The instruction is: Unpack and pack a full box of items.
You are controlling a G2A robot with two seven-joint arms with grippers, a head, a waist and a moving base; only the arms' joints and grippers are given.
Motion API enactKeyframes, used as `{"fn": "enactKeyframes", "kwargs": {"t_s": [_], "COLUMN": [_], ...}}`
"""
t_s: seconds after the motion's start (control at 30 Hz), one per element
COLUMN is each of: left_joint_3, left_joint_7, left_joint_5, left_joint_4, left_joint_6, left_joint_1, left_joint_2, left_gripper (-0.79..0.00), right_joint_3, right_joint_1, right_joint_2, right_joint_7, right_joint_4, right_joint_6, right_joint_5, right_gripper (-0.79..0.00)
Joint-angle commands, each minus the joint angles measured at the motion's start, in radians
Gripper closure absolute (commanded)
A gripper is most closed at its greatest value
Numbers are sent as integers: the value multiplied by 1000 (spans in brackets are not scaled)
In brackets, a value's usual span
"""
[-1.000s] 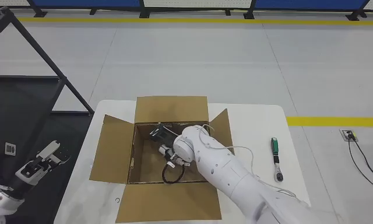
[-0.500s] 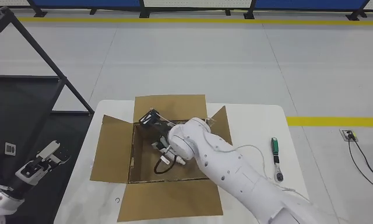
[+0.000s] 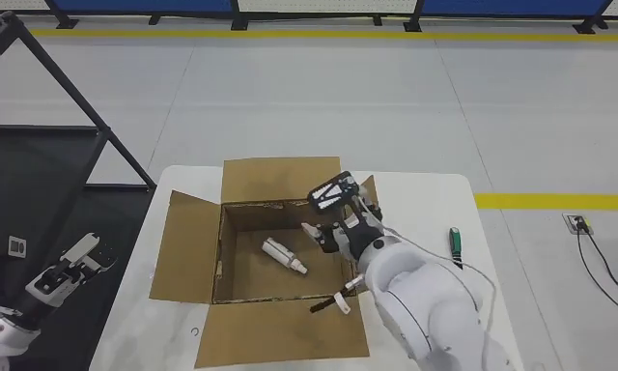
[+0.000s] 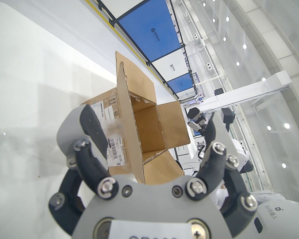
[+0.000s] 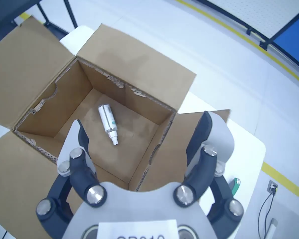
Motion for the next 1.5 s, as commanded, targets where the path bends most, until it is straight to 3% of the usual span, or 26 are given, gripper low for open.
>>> {"fn": "enactKeyframes", "kwargs": {"t_s": [0.0, 0.17, 0.3, 0.5, 0.63, 1.17, 1.47], "left_joint_3": [0, 0, 0, 0, 0, 0, 0], "left_joint_7": [0, 0, 0, 0, 0, 0, 0], "left_joint_5": [0, 0, 0, 0, 0, 0, 0], "left_joint_4": [0, 0, 0, 0, 0, 0, 0], "left_joint_6": [0, 0, 0, 0, 0, 0, 0], "left_joint_1": [0, 0, 0, 0, 0, 0, 0], "left_joint_2": [0, 0, 0, 0, 0, 0, 0], "left_gripper": [-785, -785, -785, -785, -785, -785, -785], "right_joint_3": [65, 206, 352, 544, 629, 622, 600], "right_joint_1": [-40, -111, -156, -211, -248, -252, -124], "right_joint_2": [5, 13, 20, 33, 35, 37, 63], "right_joint_7": [-20, -33, -57, -113, -175, -193, 79], "right_joint_4": [-47, -78, -58, 30, 104, 141, 397], "right_joint_6": [29, 100, 105, 103, 177, 182, 74], "right_joint_5": [-1, 8, 102, 185, 233, 195, 7], "right_gripper": [-785, -785, -785, -785, -785, -785, -785]}}
